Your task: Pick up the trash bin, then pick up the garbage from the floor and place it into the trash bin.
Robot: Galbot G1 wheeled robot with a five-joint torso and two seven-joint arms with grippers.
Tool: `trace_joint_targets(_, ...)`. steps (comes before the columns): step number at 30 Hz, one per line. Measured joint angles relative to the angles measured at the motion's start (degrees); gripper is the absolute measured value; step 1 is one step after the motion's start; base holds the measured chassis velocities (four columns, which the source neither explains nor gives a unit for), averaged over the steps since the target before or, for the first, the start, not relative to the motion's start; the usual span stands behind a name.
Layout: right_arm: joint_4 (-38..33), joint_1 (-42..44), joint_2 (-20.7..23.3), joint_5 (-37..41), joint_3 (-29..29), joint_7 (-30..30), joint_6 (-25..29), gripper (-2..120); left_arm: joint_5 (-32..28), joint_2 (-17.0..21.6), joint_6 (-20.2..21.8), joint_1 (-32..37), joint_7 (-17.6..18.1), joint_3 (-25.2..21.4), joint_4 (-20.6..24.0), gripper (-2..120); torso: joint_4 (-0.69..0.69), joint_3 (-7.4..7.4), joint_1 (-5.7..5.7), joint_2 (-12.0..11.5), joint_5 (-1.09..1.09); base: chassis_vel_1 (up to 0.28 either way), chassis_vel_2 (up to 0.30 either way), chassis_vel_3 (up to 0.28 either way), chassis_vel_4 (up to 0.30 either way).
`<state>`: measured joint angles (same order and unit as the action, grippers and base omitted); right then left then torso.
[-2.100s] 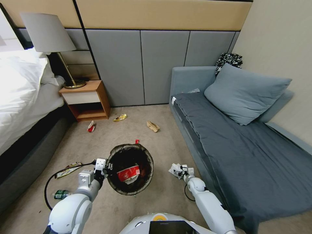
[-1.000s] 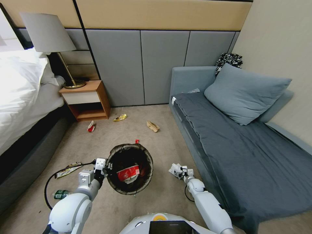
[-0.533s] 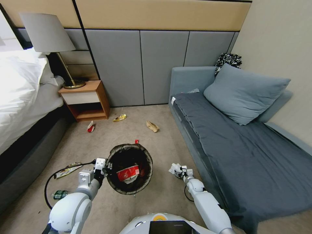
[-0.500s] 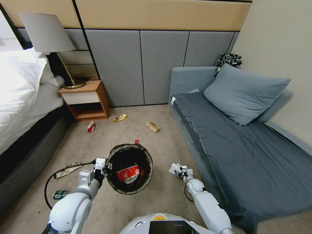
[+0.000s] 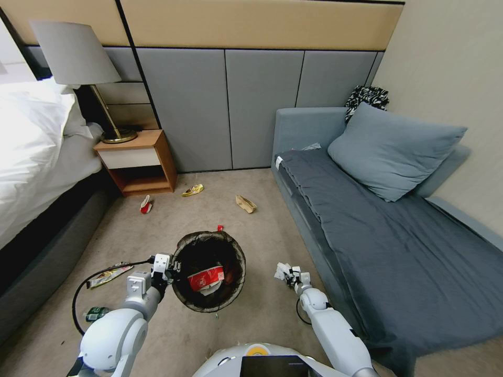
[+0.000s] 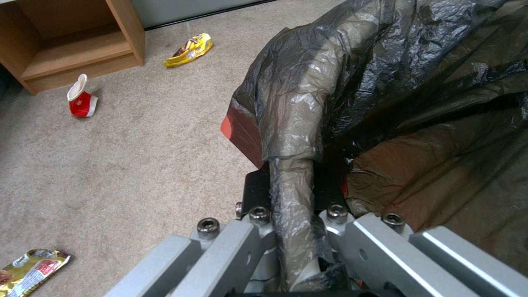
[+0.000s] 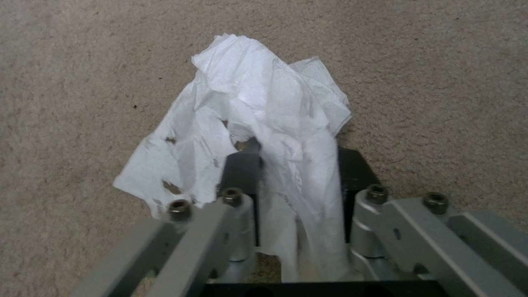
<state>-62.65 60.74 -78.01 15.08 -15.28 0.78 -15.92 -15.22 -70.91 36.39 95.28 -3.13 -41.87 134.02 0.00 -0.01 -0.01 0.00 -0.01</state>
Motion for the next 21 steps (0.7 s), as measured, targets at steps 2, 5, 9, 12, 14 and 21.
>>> trace_joint_targets(2, 0.1, 0.0, 0.0, 0.0, 0.0, 0.0, 0.1, 8, 0.0, 0.0, 0.0, -0.1, 0.0, 0.0, -0.1, 1, 0.00, 0.00, 0.00, 0.0, 0.02, 0.000, 0.000, 0.000, 0.000)
trace_joint_targets(5, 0.1, 0.0, 0.0, -0.1, 0.1, 0.0, 0.1, 0, 0.0, -0.1, 0.0, -0.1, 0.0, 0.1, -0.1, 1, 0.02, 0.00, 0.00, 0.0, 0.03, 0.000, 0.000, 0.000, 0.000)
trace_joint_targets(9, -0.3, 0.2, 0.1, -0.4, 0.1, 0.0, 0.2, 0, 0.0, -0.1, 0.0, -0.1, 0.0, 0.1, -0.1, 1, 0.02, 0.01, 0.01, 0.0, 0.03, 0.000, 0.000, 0.000, 0.000)
trace_joint_targets(12, -1.8, 1.0, 0.3, -0.9, 0.3, 0.2, 0.3, 0, 0.0, -0.2, 0.0, -0.1, 0.0, 0.2, -0.1, 1, 0.00, 0.01, 0.01, 0.0, 0.04, 0.000, 0.000, 0.000, 0.000)
trace_joint_targets(14, -3.7, 1.7, 0.7, -1.1, 0.4, 0.5, 0.2, 0, 0.0, -0.2, 0.0, -0.1, 0.0, 0.2, -0.1, 1, 0.00, 0.02, 0.01, 0.0, 0.07, 0.000, 0.000, 0.000, 0.000)
trace_joint_targets(21, -11.9, 3.5, 2.7, -1.2, 0.3, 1.1, 0.2, 0, 0.1, -0.3, 0.0, -0.1, 0.0, 0.3, 0.0, 1, -0.01, 0.02, 0.01, 0.0, 0.04, 0.000, 0.000, 0.000, 0.000)
